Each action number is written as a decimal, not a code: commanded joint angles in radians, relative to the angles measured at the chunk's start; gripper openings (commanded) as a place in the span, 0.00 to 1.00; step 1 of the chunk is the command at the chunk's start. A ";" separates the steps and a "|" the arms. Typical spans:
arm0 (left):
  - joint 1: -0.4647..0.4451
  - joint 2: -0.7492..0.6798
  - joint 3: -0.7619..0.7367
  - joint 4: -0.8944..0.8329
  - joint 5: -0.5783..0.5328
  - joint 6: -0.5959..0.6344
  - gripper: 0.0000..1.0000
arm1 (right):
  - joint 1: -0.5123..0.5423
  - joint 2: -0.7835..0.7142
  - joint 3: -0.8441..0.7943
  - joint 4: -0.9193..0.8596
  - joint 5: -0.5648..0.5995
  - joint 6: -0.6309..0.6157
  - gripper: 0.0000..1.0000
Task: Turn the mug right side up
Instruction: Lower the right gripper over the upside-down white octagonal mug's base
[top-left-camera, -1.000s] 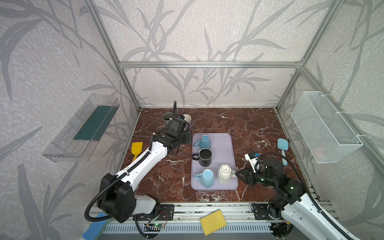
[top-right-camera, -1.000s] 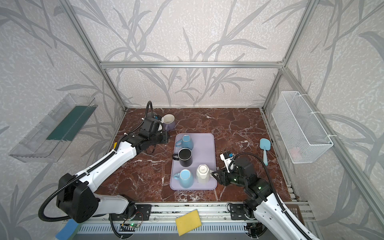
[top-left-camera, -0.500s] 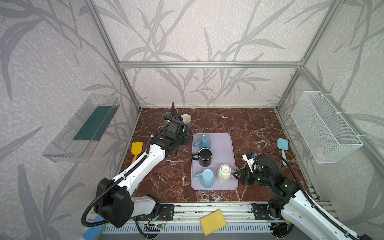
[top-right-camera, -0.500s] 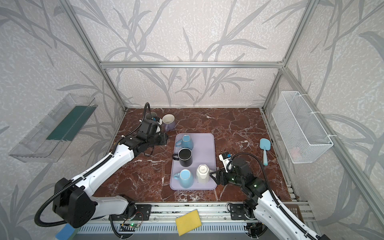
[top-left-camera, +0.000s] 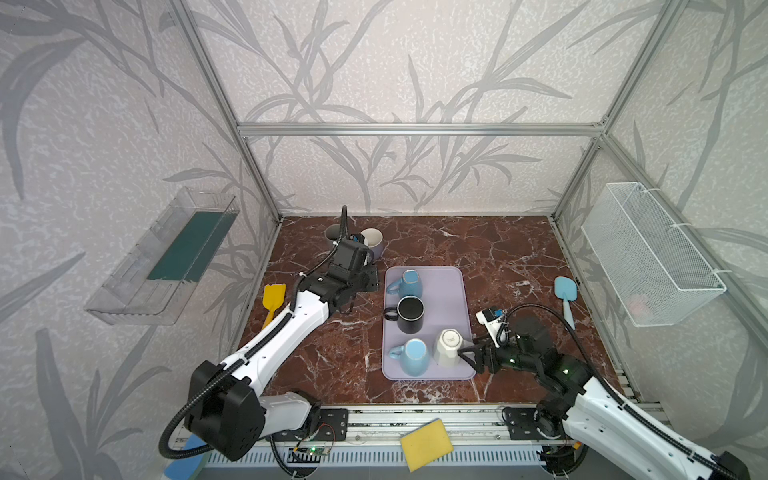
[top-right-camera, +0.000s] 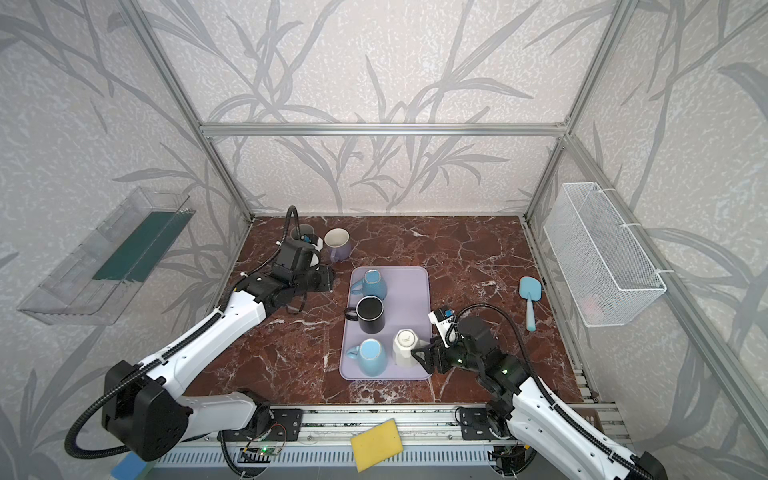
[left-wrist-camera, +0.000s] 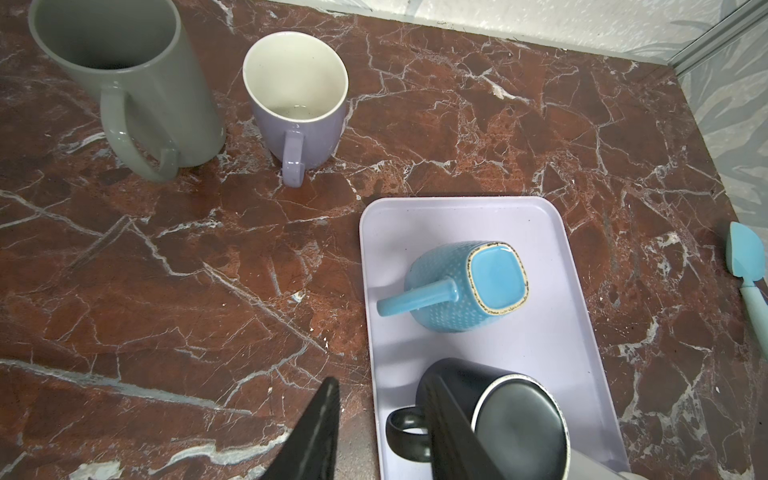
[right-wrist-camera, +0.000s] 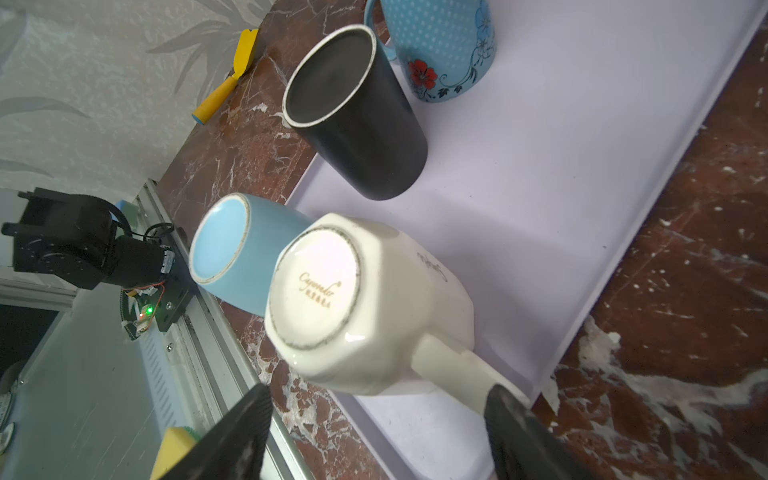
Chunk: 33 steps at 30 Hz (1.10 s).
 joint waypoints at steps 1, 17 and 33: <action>-0.004 -0.033 -0.014 -0.016 -0.011 -0.006 0.38 | 0.032 0.018 0.015 0.009 0.083 -0.037 0.81; -0.004 -0.063 -0.032 -0.022 -0.020 0.000 0.38 | 0.042 0.144 0.052 0.126 0.088 -0.112 0.83; -0.004 -0.068 -0.037 -0.025 -0.012 0.003 0.38 | 0.042 0.272 0.093 0.171 0.029 -0.152 0.83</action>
